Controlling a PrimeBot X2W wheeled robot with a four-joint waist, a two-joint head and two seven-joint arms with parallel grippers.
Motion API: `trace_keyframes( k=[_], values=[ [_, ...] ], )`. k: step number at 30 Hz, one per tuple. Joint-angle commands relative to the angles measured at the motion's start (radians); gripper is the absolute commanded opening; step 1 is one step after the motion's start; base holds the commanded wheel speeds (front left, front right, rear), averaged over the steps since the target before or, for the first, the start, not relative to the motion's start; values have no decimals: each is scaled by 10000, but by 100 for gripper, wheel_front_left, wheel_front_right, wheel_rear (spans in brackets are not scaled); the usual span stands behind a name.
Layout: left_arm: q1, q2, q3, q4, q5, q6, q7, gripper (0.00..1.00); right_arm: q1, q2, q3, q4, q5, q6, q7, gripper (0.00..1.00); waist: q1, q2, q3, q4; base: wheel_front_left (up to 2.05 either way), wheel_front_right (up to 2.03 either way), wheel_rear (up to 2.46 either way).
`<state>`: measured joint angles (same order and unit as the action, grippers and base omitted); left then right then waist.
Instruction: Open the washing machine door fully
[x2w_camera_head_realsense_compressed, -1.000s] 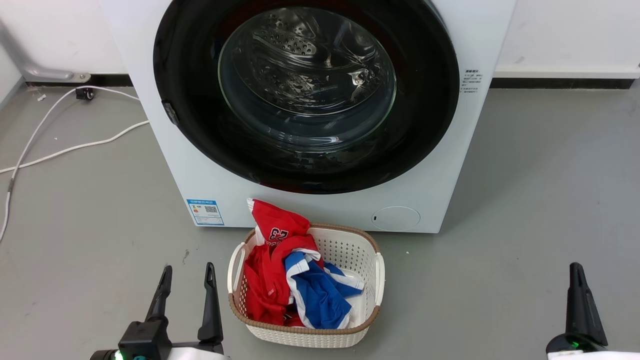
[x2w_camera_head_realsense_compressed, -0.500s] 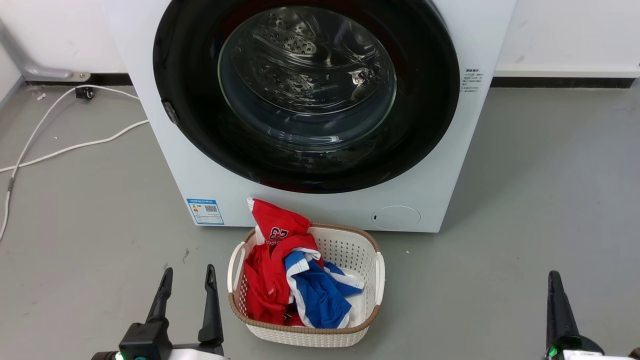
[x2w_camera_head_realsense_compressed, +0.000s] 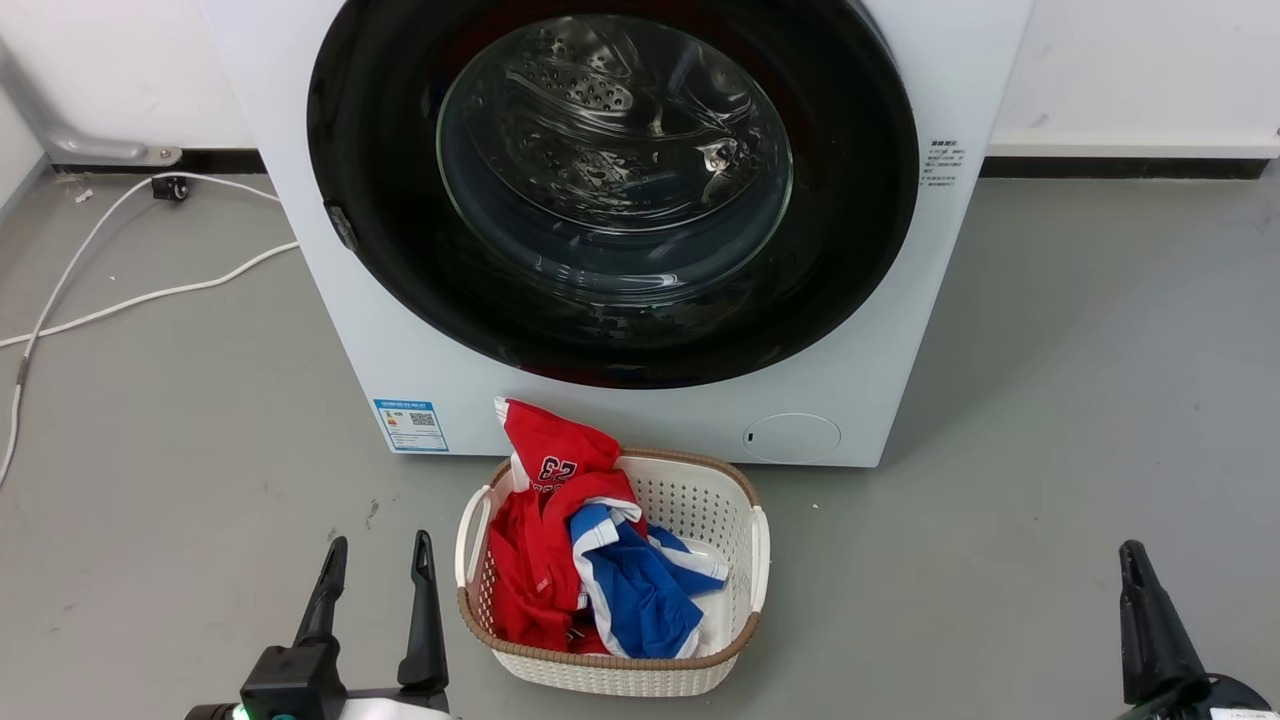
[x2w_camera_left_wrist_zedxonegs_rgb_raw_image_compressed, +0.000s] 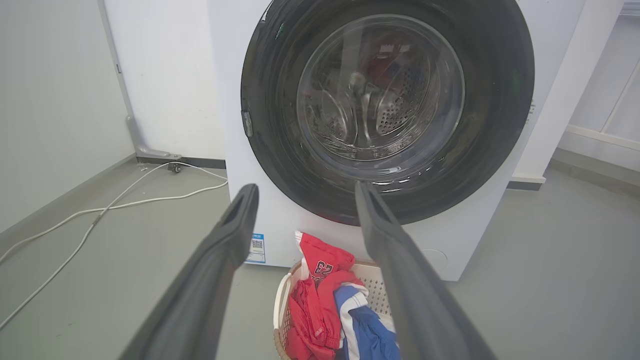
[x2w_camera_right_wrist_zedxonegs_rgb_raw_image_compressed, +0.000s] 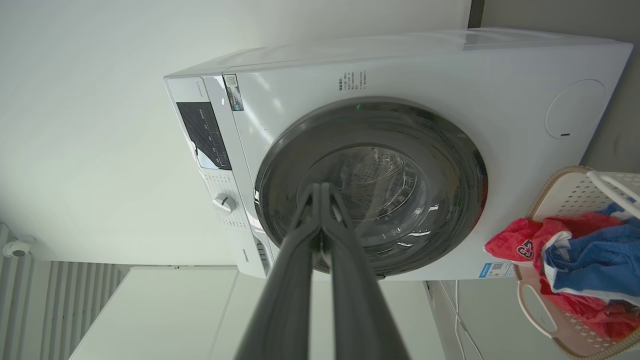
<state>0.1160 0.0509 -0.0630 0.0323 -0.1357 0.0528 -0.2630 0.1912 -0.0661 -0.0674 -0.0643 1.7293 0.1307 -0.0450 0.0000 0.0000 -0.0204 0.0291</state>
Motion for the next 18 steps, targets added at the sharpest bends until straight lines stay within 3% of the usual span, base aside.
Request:
trace_keyframes(
  k=[1, 9, 18],
  values=[
    [64, -3, -11, -15, 43, 32, -28, 100, 122, 31, -56, 5, 38, 2, 184, 0, 0, 0, -8, 8, 0, 0, 0],
    [77, -3, 8, -37, 195, 106, -28, 100, 180, 124, -140, 103, -253, 2, 1046, 0, 0, 0, -12, 36, 0, 0, 0],
    [30, -3, 54, -127, 388, 184, -28, 100, 40, 159, -299, 38, -322, 1, 1163, 0, 0, 0, 55, 102, 0, 0, 0]
  ],
)
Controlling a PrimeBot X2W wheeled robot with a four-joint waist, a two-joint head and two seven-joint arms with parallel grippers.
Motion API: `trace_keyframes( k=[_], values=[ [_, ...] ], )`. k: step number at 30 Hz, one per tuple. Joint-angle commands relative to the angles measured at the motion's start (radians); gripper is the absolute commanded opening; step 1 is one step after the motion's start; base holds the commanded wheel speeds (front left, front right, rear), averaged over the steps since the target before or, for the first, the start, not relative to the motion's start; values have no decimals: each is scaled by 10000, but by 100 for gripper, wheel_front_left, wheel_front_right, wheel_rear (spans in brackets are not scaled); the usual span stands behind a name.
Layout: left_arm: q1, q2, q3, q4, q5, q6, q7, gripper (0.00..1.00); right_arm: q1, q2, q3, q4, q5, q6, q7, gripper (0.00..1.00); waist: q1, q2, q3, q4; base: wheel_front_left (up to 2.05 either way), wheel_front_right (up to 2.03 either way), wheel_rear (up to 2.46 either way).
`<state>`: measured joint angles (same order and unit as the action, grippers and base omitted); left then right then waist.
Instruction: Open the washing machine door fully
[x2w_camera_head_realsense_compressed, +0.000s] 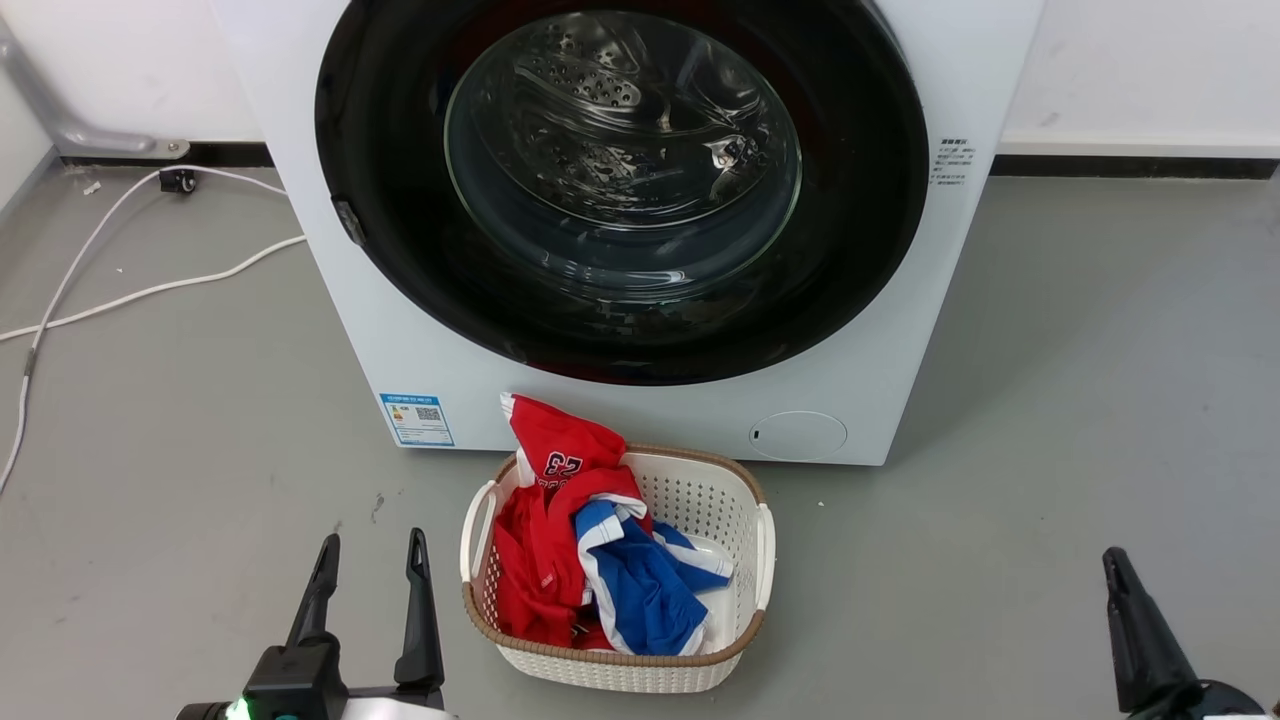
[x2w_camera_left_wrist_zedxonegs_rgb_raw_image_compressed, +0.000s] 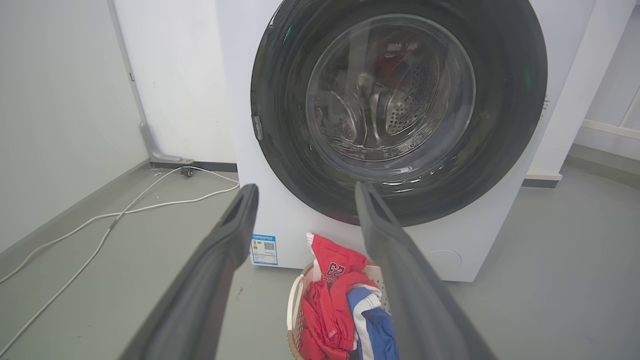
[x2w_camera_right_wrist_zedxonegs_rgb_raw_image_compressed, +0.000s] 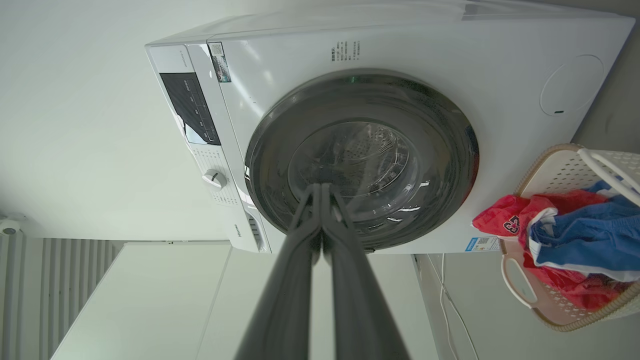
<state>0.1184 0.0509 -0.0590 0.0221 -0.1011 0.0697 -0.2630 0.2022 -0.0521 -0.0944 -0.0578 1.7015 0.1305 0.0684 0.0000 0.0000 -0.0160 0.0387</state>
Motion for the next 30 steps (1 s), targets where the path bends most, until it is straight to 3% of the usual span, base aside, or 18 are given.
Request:
trace_keyframes(
  k=[1, 7, 18, 30],
  values=[
    [-14, -3, 15, -46, 102, 37, -28, 100, -145, 20, -73, -18, -46, 3, 43, 0, 0, 0, 29, 18, 0, 0, 0],
    [-159, -3, -10, -173, 212, 77, -28, 100, -910, -5, -727, 192, -68, 4, 248, 0, 0, 0, 265, 121, 0, 0, 0],
    [-1069, -3, -14, -582, 343, 12, -28, 100, -4378, -1231, -2593, 1680, 342, 4, 1083, 0, 0, 0, 2055, 535, 0, 0, 0],
    [-2416, -3, -145, -1056, 344, 119, -26, 100, -8372, -2874, -2310, 2907, -350, 4, 2197, 0, 0, 0, 4119, 1024, 0, 0, 0]
  ],
)
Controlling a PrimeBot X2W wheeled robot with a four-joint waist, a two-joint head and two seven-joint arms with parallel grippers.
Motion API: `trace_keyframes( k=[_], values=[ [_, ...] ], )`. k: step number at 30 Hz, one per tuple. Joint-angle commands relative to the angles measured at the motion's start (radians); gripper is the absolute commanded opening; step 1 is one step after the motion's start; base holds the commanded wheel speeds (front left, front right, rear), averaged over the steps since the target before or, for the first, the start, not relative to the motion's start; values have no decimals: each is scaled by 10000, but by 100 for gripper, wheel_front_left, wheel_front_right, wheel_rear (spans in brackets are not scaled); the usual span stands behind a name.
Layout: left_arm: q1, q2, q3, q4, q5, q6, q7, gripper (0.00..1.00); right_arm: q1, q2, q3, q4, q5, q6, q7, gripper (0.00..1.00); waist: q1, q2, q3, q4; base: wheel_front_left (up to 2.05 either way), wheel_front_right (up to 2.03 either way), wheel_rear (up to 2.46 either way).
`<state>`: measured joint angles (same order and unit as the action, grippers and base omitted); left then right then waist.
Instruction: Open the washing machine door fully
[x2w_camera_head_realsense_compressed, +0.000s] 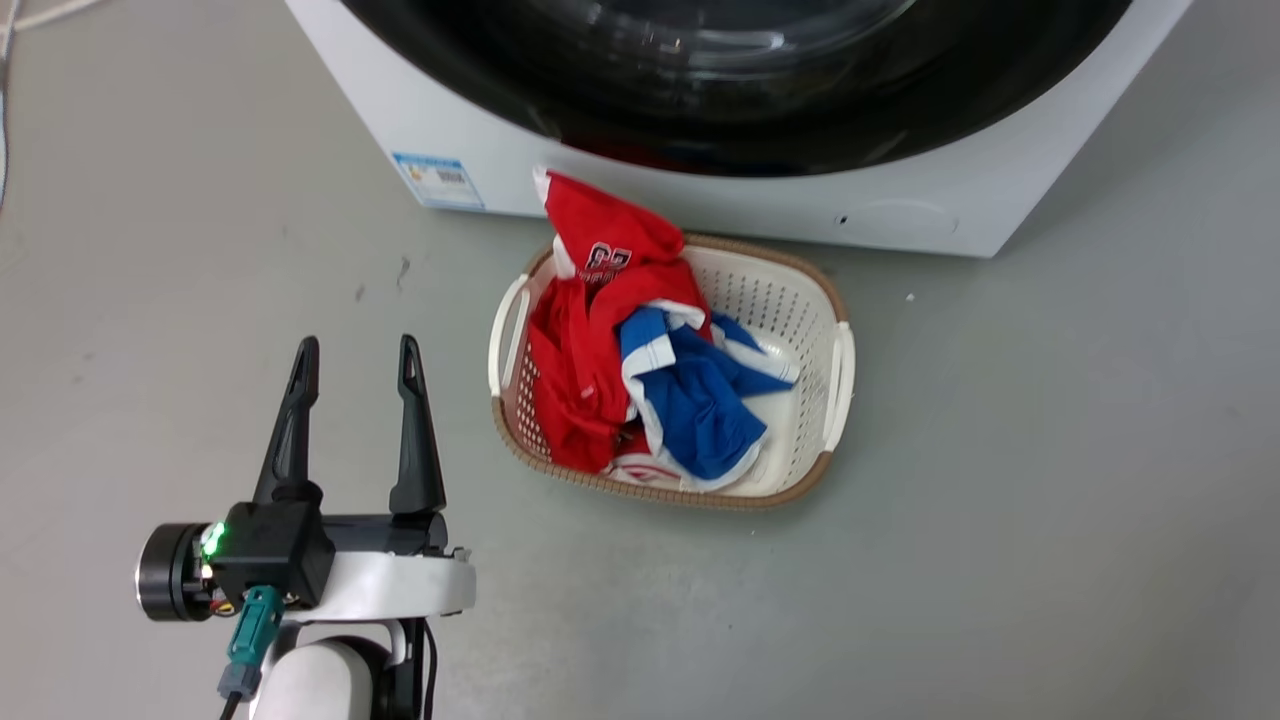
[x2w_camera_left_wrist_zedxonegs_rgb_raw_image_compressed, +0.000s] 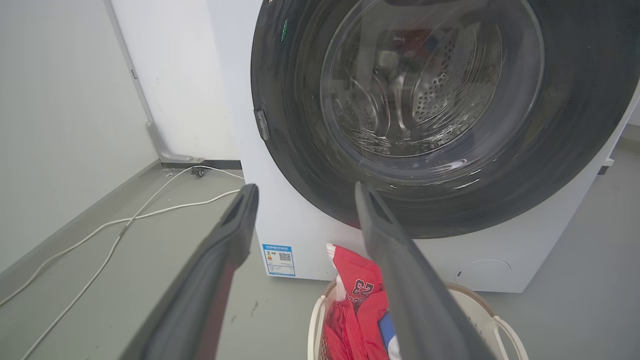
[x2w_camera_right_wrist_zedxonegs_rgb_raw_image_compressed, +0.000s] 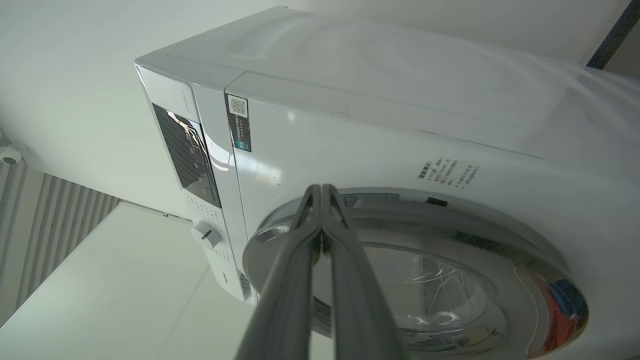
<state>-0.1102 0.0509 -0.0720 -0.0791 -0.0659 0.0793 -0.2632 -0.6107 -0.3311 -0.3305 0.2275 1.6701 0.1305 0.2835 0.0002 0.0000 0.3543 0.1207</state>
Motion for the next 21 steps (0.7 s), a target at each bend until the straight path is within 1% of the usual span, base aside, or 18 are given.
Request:
trace_keyframes(
  k=[1, 8, 9, 17, 21],
  values=[
    [-207, -3, -28, -73, -12, 42, -24, 100, -570, -192, 120, 161, -95, 4, 111, 0, -2, 0, 536, 238, 0, 0, 0],
    [-559, -3, -213, -124, -165, 148, -24, 100, -2658, -821, 971, 1141, -710, 4, 570, 0, -2, 0, 1304, 504, 0, 0, 0],
    [-559, -3, -213, -124, -165, 148, -24, 100, -2658, -821, 971, 1141, -710, 4, 570, 0, -2, 0, 1304, 504, 0, 0, 0],
    [-802, -3, -400, -144, -380, 328, -24, 100, -4322, -1373, 2043, 2071, -1500, 4, 1326, 0, -2, 0, 1879, 842, 0, 0, 0],
    [-852, -3, -472, -161, -440, 402, -24, 100, -4914, -1479, 2421, 2339, -1849, 4, 1575, 0, -2, 0, 2056, 926, 0, 0, 0]
  ],
)
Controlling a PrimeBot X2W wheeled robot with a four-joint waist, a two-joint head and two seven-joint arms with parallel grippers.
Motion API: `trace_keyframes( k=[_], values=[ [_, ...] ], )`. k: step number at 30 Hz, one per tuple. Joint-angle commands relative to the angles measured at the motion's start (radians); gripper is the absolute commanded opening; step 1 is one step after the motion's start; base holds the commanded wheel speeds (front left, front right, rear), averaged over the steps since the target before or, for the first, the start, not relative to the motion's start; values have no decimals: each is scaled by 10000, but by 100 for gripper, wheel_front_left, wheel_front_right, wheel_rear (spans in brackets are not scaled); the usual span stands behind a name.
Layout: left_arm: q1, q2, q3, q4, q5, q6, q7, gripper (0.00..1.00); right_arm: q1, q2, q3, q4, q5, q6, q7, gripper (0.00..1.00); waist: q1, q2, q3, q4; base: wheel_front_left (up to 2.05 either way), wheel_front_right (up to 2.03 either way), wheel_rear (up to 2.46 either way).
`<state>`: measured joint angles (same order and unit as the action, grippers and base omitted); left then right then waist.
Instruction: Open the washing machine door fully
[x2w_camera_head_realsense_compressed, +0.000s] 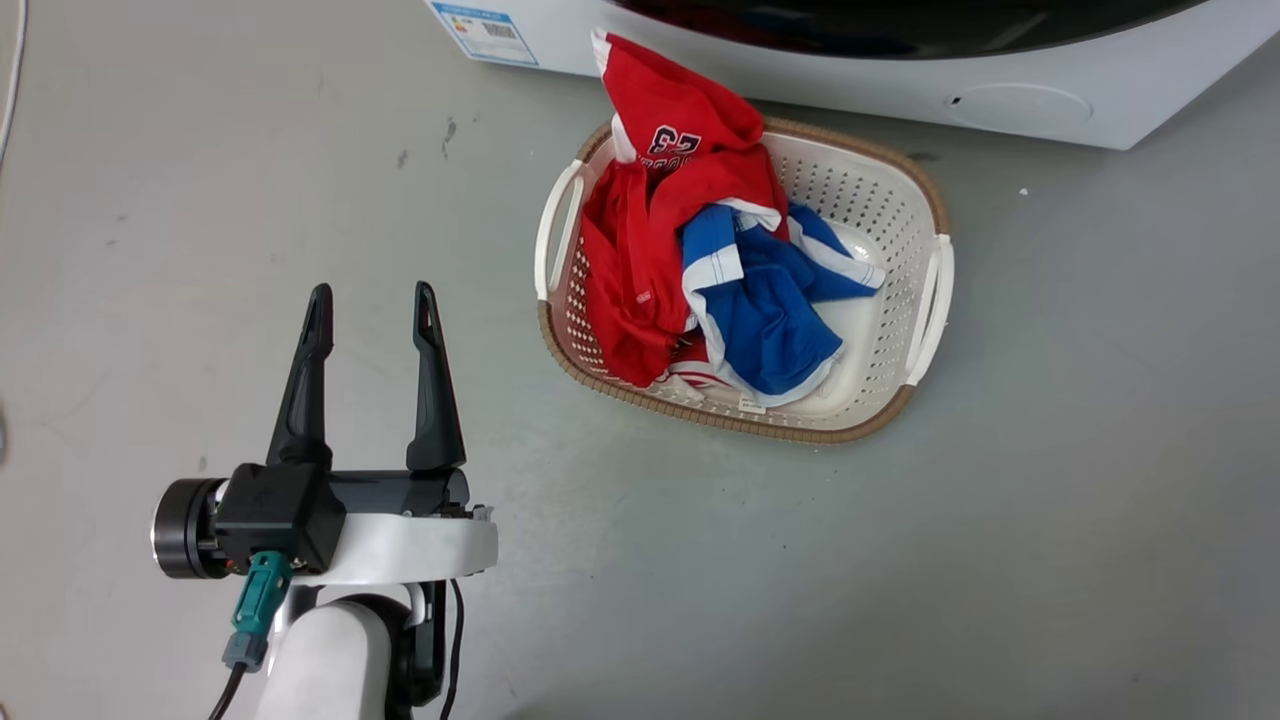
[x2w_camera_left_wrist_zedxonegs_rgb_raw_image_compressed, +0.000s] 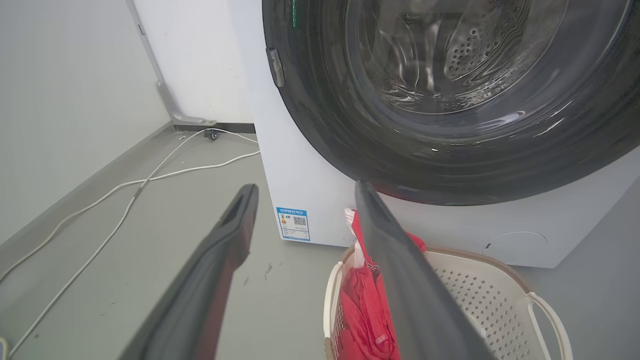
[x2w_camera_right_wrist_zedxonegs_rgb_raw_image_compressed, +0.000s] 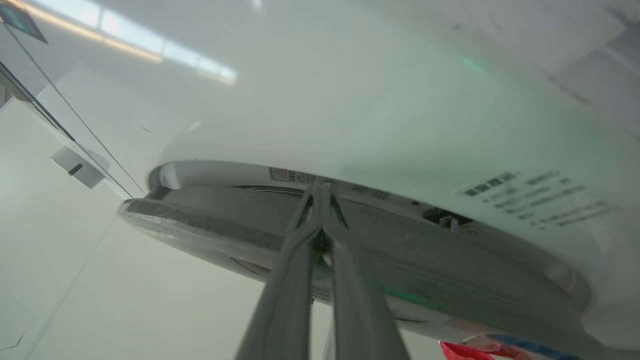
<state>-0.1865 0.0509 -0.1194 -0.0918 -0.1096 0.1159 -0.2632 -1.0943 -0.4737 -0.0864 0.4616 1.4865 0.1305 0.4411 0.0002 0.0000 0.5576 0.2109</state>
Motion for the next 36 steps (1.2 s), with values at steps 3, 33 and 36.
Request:
trace_keyframes(
  k=[3, 33, 36],
  values=[
    [-139, -3, -34, -52, -58, 82, -24, 100, -348, -104, 214, 182, -207, 4, 189, 0, -2, 0, 117, 63, 0, 0, 0],
    [245, -2, 246, 184, 101, -14, -24, 100, 3449, 518, 1301, -3010, 203, 14, 2098, 0, -2, 0, -533, -444, 0, 0, 0],
    [327, -2, 301, 194, 143, -64, -24, 100, 4043, 593, 1283, -3548, 311, 14, 2046, 0, -2, 0, -653, -494, 0, 0, 0]
  ],
)
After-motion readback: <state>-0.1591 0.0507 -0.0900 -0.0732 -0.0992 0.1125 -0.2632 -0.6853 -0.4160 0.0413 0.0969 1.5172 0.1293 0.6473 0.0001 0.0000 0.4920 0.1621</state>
